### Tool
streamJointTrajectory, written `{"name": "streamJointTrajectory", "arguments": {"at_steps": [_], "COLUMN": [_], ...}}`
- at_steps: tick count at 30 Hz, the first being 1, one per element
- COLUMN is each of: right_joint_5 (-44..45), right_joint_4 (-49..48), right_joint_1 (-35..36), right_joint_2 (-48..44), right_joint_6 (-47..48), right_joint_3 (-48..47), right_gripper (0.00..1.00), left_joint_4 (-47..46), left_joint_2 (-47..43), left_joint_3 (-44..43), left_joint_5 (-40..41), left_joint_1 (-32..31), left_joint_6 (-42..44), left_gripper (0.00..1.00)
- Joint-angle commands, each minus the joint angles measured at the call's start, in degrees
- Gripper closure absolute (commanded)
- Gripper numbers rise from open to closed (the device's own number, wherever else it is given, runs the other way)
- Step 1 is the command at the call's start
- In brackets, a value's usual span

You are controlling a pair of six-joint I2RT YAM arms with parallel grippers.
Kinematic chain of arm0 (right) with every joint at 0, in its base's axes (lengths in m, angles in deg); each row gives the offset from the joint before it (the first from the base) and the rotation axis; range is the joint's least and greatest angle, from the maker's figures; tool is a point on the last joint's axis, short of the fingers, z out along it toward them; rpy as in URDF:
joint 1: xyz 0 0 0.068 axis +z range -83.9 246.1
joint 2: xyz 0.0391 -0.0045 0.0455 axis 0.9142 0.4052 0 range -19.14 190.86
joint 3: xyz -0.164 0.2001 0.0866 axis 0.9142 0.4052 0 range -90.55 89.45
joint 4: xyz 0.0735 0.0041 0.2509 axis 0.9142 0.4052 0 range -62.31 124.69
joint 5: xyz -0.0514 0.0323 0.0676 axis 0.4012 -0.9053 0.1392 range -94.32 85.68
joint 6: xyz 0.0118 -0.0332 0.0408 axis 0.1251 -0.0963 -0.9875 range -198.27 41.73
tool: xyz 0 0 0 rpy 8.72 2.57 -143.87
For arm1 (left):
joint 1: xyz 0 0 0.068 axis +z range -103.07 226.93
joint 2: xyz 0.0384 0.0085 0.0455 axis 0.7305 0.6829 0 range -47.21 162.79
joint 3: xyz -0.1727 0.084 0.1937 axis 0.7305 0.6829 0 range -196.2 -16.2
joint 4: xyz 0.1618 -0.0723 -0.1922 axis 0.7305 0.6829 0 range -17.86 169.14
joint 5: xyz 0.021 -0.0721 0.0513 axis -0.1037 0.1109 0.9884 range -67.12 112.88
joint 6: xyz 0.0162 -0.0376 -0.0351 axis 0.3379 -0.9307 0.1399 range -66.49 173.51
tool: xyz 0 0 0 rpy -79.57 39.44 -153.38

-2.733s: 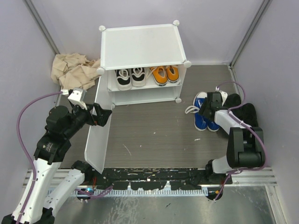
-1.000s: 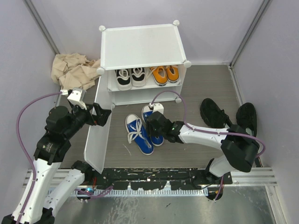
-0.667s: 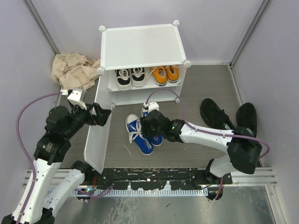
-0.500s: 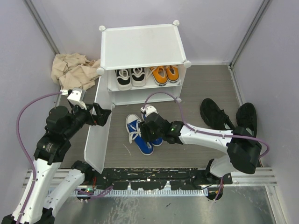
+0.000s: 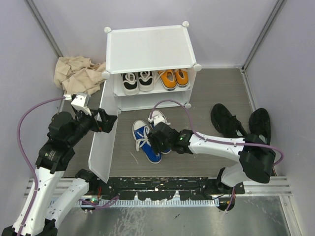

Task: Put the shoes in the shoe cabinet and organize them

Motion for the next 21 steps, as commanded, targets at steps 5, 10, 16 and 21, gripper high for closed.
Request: {"name": "streamJointTrajectory", "arguments": {"at_steps": [5, 10, 16, 21], "right_joint_5": [4.1, 5.3, 7.3, 5.6], "right_joint_4": [3.0, 3.5, 4.7, 4.1], "right_joint_1": [0.6, 1.0, 1.3, 1.3], "right_joint_2": [-2.5, -2.9, -2.5, -0.6], "right_joint_6": [1.5, 1.9, 3.0, 3.4], "right_joint_3": [-2.8, -3.6, -4.9, -5.2], "right_gripper": [0.34, 0.24, 0.06, 0.00], "left_joint_4": [3.2, 3.1, 3.1, 3.2], "left_joint_2": [1.2, 1.4, 1.7, 1.7], "left_joint_3": [2.0, 2.1, 1.9, 1.8], "left_joint_5": [2.3, 2.4, 2.7, 2.9], "left_joint_1": [0.1, 0.1, 0.1, 0.1], "left_joint_6": [1.4, 1.4, 1.5, 1.5], "left_gripper": [0.02, 0.02, 0.02, 0.02]}}
